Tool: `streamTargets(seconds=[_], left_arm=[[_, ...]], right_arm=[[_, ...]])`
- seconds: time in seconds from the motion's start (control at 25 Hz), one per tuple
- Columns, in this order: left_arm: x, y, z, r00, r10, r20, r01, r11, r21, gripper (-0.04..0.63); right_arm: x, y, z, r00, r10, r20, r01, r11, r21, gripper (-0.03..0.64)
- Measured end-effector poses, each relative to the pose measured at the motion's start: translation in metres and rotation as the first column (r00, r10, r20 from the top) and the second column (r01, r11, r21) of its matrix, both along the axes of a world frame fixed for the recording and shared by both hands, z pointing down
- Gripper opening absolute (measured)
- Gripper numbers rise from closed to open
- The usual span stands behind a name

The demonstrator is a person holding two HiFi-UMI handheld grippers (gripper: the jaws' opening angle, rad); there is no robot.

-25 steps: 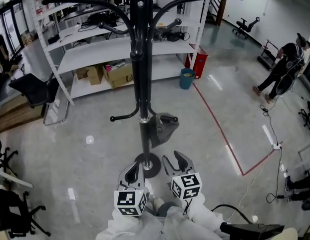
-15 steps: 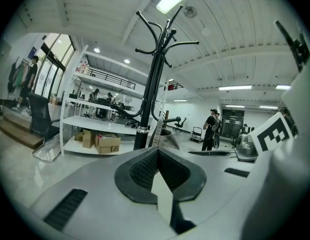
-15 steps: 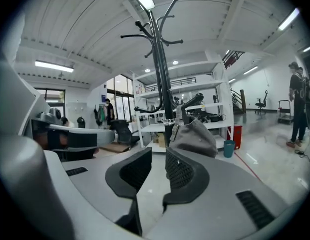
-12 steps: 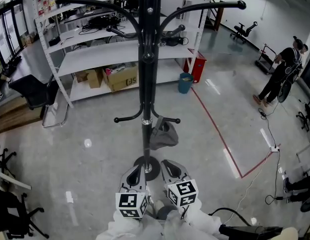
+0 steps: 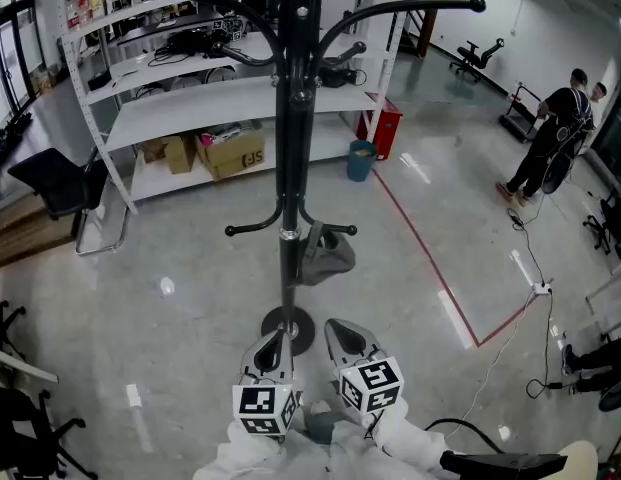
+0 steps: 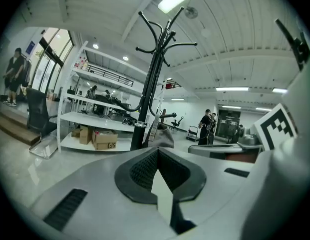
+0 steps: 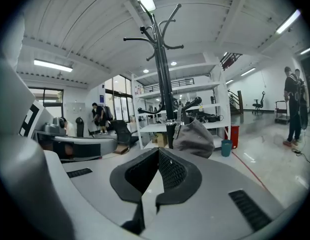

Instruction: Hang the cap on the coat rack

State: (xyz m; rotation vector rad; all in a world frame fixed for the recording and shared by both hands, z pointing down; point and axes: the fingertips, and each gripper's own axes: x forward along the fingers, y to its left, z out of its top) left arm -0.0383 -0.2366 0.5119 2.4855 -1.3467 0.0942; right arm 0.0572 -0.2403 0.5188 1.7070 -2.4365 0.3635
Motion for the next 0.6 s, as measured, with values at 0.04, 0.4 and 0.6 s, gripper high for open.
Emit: streamTargets(seconds=[0.04,0.4,0.6], left_arm=[[0.001,0.0,-0.001,1.0,-0.001,-0.002,0.001,1.0,0.004,-0.008],[0.005,0.021,-0.014,1.0,-0.025,0.007,0.024,0.999,0.048,-0.008],[0.018,0.064,-0.007,0.999,-0.045,0.023,0.044,0.999,0.026,-0.006]], right_arm=[[0.0,0.0,0.0,1.0,-0.006,0.012,0.006,1.0,-0.008,0.011],[0.007,0.019,-0.017,1.0,-0.024,0.006,0.023,0.999,0.037,0.011],[0.017,0.057,-0.012,0.999,-0.042,0.009,0.042,0.998,0.036,0.011]])
